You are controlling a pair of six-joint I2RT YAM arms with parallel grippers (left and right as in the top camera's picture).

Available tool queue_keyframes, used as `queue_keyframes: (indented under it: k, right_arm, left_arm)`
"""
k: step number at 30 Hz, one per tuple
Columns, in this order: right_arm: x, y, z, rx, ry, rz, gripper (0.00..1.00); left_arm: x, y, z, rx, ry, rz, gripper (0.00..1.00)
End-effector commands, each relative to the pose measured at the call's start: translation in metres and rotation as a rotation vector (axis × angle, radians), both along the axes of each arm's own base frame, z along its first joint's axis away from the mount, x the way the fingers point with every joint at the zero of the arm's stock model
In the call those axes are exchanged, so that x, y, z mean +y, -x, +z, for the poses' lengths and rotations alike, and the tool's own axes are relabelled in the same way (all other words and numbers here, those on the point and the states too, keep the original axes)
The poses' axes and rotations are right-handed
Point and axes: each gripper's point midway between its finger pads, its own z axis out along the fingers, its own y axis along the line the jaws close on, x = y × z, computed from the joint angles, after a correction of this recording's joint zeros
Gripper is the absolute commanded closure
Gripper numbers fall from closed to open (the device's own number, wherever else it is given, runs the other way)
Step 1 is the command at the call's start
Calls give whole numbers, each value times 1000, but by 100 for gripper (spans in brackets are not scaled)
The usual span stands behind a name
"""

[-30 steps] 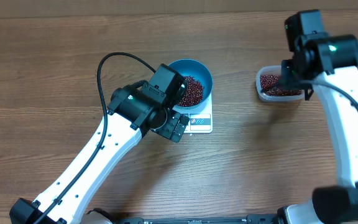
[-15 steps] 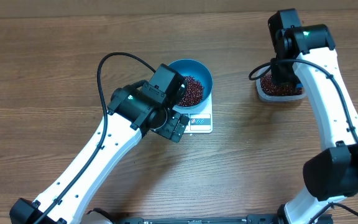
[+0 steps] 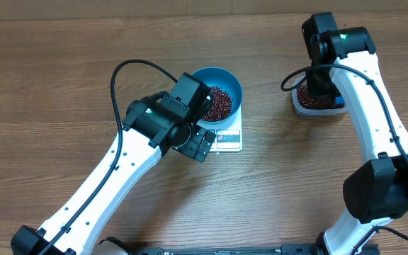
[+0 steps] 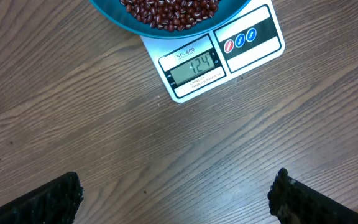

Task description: Scoop item into bowl and weigh 150g on scale

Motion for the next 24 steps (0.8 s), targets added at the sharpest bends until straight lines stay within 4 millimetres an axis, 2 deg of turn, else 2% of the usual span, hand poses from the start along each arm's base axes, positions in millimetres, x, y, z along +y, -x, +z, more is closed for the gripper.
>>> queue_keyframes:
  k: [1, 4, 15, 21, 24]
  right_arm:
    - [-2, -3, -10, 37, 16, -1, 96]
    - [-5, -2, -17, 67, 35, -3, 96]
    - [-9, -4, -19, 68, 61, -10, 96]
    - [-9, -2, -40, 141, 70, -8, 96]
    - [-1, 0, -46, 161, 19, 10, 96]
  left_arm:
    - [0, -1, 0, 5, 8, 18, 0]
    - [0, -1, 0, 5, 8, 18, 0]
    - [0, -1, 0, 5, 8, 18, 0]
    - [0, -1, 0, 5, 8, 18, 1]
    - [0, -1, 0, 5, 8, 18, 0]
